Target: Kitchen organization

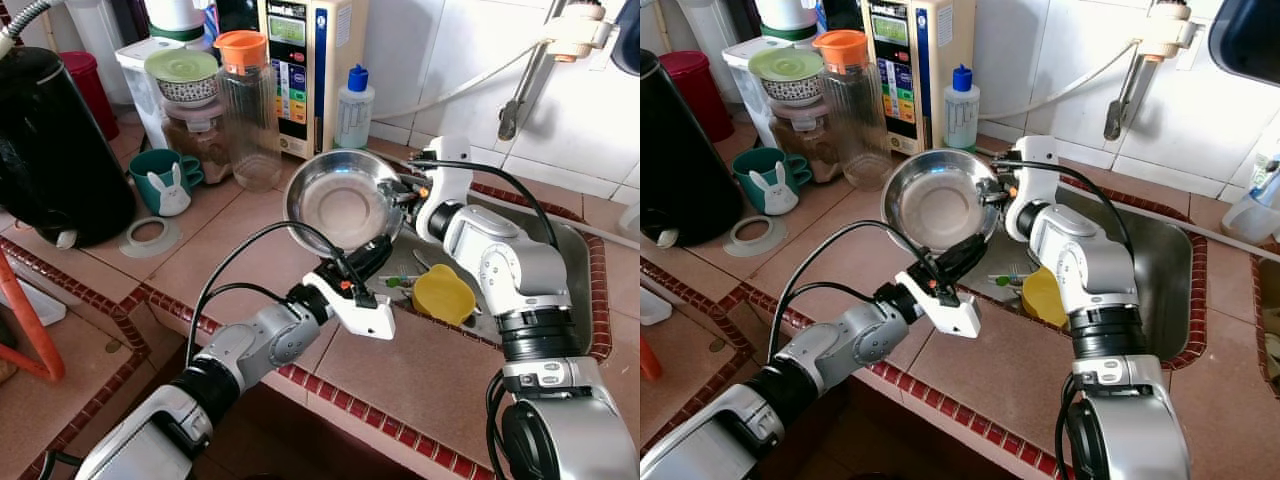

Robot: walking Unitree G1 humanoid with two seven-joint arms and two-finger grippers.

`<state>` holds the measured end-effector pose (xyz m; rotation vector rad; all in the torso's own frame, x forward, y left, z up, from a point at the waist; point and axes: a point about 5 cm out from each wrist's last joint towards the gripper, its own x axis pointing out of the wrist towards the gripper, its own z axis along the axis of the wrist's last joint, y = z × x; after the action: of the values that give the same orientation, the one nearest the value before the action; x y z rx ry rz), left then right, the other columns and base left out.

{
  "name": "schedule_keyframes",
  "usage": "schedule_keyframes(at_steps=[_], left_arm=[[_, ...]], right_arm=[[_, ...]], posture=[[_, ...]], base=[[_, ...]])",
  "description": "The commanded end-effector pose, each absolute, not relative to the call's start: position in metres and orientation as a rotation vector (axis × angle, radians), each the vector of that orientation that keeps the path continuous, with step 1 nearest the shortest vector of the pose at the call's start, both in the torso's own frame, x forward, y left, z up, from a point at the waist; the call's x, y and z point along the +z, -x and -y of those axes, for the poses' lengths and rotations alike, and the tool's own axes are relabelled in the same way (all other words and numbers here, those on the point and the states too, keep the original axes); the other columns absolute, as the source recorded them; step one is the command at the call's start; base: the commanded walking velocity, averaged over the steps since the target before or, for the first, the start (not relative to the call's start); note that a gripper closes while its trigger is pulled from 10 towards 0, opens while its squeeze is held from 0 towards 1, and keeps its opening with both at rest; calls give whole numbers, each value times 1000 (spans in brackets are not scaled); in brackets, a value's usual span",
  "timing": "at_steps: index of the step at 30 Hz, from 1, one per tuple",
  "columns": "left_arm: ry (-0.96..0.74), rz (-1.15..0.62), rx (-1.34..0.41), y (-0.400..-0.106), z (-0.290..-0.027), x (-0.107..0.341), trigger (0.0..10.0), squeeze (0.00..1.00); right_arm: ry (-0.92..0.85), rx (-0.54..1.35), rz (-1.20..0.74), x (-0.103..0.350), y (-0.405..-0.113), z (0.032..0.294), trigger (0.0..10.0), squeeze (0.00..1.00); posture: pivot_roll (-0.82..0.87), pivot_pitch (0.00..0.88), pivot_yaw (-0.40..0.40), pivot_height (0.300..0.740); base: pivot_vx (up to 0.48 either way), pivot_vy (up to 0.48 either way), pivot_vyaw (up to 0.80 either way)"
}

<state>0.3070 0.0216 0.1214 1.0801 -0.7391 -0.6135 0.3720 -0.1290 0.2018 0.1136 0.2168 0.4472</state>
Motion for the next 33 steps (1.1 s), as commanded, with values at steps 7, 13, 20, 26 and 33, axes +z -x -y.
schedule_keyframes(at_steps=[7, 13, 20, 26, 33], left_arm=[[-1018, 737, -621, -308, -23, 127, 10000, 1000], [-1014, 732, -637, -307, -23, 125, 10000, 1000], [-1009, 734, -631, -306, -24, 125, 10000, 1000], [-927, 726, -638, -304, -23, 130, 10000, 1000], [-766, 681, -648, -298, -21, 135, 10000, 1000]], right_arm=[[-98, 456, -227, 200, -370, 128, 0, 0], [-106, 455, -226, 200, -369, 128, 0, 0], [-107, 450, -229, 198, -369, 129, 0, 0], [-114, 437, -226, 198, -369, 130, 0, 0], [-152, 336, -171, 201, -373, 140, 0, 0]], posture=[[72, 0, 6, 740], [72, 0, 5, 740], [73, 0, 4, 740], [74, 1, 6, 740], [77, 4, 7, 740]], base=[[0, 0, 0], [0, 0, 0], [0, 0, 0], [0, 0, 0], [0, 0, 0]])
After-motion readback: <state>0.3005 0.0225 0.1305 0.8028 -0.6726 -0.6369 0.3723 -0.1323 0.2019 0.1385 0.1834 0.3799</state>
